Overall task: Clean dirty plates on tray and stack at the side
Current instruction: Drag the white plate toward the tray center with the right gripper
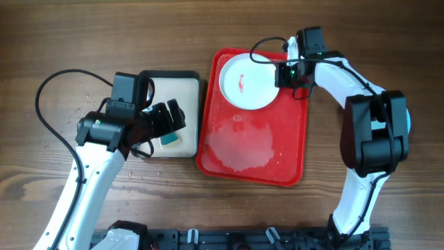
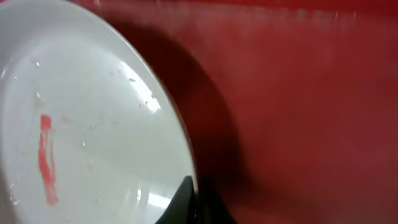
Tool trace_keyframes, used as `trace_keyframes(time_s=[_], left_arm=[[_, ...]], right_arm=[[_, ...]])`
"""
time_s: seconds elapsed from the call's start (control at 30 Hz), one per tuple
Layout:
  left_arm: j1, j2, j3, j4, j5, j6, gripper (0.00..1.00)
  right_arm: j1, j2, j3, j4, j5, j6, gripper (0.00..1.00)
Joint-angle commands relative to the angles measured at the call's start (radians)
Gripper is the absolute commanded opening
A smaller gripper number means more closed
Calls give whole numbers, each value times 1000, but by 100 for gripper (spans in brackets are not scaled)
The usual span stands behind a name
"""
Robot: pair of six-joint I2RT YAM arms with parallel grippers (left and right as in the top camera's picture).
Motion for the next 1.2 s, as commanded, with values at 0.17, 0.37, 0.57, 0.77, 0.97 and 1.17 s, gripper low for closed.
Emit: trace_keyframes(time_s=[0.17,0.37,0.57,0.77,0.97,1.17], left_arm=[[5,-5,14,0,11,5,100],[5,-5,14,10,12,5,100],[5,-4,1,5,6,5,100],[5,94,-155,64,-181,-217,91],[2,358,-213,283,-109,-213,43],[5,529,-211,298,-51,-205,4]], right_arm=[[26,-240,-20,-557,35,99,4],[102,-241,-249,-394,-11,249,4],[164,-311,-281,-346,120,188,11],[164,-668,-280,-350,121,-9,45],[164,-766,-280,-354,121,21,45],[164,-743,-281,-365,117,30,45]])
